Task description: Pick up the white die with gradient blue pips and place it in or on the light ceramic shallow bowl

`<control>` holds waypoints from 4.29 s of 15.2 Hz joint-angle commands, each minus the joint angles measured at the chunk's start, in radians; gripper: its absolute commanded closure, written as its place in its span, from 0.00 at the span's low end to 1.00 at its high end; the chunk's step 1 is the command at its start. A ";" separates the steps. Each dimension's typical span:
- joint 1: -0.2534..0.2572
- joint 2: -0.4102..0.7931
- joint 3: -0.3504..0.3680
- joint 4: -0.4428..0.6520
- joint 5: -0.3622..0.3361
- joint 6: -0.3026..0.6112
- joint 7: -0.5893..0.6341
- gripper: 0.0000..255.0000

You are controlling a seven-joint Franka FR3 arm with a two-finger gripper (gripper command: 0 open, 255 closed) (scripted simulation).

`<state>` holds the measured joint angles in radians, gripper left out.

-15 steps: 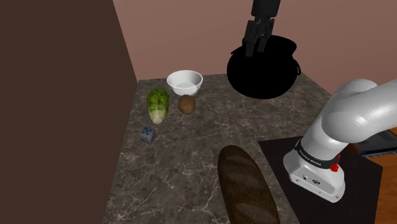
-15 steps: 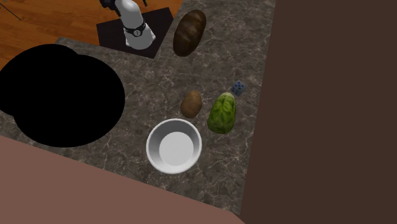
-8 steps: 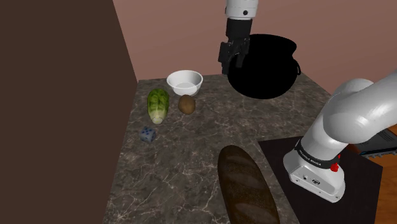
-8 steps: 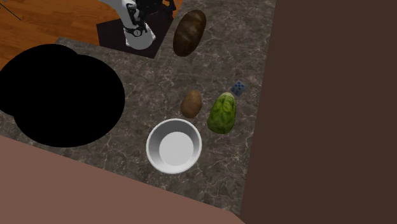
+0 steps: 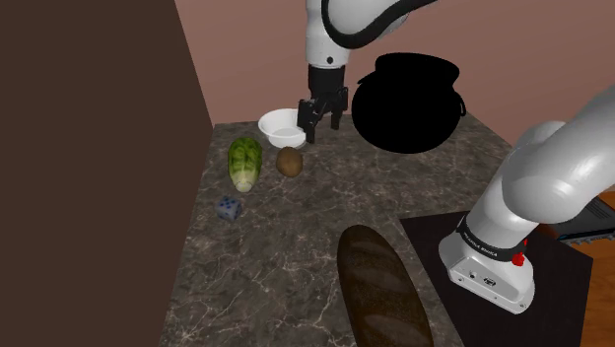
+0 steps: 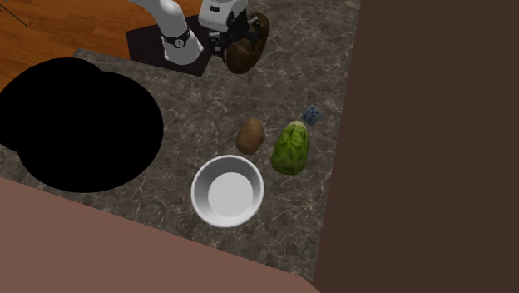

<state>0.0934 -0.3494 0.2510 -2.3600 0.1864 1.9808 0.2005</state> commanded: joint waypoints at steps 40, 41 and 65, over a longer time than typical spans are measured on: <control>0.244 0.994 0.072 0.646 -0.402 0.318 0.507 1.00; 0.244 0.994 0.072 0.646 -0.402 0.318 0.507 1.00; 0.221 0.868 0.105 0.677 -0.355 0.165 0.483 1.00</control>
<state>0.3157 0.5248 0.3540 -1.6907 -0.1716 2.1593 0.6851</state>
